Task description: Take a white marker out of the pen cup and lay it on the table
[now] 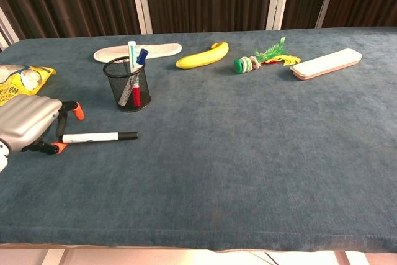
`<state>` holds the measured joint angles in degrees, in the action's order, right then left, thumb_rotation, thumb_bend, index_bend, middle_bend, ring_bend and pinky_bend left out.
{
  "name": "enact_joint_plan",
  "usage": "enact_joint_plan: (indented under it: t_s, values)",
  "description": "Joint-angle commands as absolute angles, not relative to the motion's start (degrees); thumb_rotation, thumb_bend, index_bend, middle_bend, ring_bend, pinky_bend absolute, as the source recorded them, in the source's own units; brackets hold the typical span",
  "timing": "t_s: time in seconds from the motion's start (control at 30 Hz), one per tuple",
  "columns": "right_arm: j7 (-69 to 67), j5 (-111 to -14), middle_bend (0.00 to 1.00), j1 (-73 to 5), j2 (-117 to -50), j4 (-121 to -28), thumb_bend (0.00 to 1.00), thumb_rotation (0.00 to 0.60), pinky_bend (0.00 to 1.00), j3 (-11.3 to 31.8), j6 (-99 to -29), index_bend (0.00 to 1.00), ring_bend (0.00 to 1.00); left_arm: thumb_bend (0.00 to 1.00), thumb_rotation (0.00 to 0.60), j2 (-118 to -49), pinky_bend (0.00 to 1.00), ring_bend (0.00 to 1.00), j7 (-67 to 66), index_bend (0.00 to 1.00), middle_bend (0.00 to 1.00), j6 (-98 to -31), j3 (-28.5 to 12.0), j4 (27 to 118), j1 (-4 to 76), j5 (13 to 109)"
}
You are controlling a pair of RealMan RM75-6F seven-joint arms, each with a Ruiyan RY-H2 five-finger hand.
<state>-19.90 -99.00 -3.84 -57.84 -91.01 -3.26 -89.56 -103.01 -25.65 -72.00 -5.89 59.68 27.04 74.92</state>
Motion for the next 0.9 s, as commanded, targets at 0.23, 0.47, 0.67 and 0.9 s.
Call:
enact_joint_plan:
  t_s: [0.23, 0.47, 0.67, 0.9]
  values:
    - [-19.98, -99.17, 0.05, -3.8, -57.79, -91.0, 0.23, 0.6, 0.13, -3.32, -89.77, 0.06, 0.01, 0.39, 0.6, -97.29, 0.33, 0.22, -40.61, 0.14, 0.21, -70.69, -5.27, 68.06, 26.2, 72.03]
    - [-19.97, -99.19, 0.05, -3.78, -57.85, -90.92, 0.23, 0.6, 0.13, -3.35, -89.8, 0.06, 0.01, 0.37, 0.6, -89.12, 0.32, 0.21, -43.01, 0.1, 0.19, -72.55, -5.45, 82.1, 24.5, 71.05]
    - [-19.99, -99.14, 0.05, -3.8, -57.78, -91.06, 0.23, 0.6, 0.13, -3.26, -89.92, 0.06, 0.02, 0.39, 0.6, -82.68, 0.32, 0.21, -35.74, 0.17, 0.21, -78.19, -3.76, 86.12, 22.01, 78.15]
    - [-19.17, -98.36, 0.05, -3.86, -58.04, -91.25, 0.23, 0.6, 0.13, -2.9, -89.6, 0.06, 0.01, 0.41, 0.6, -72.14, 0.33, 0.23, -19.87, 0.23, 0.24, -89.97, -0.03, 88.76, 14.33, 87.14]
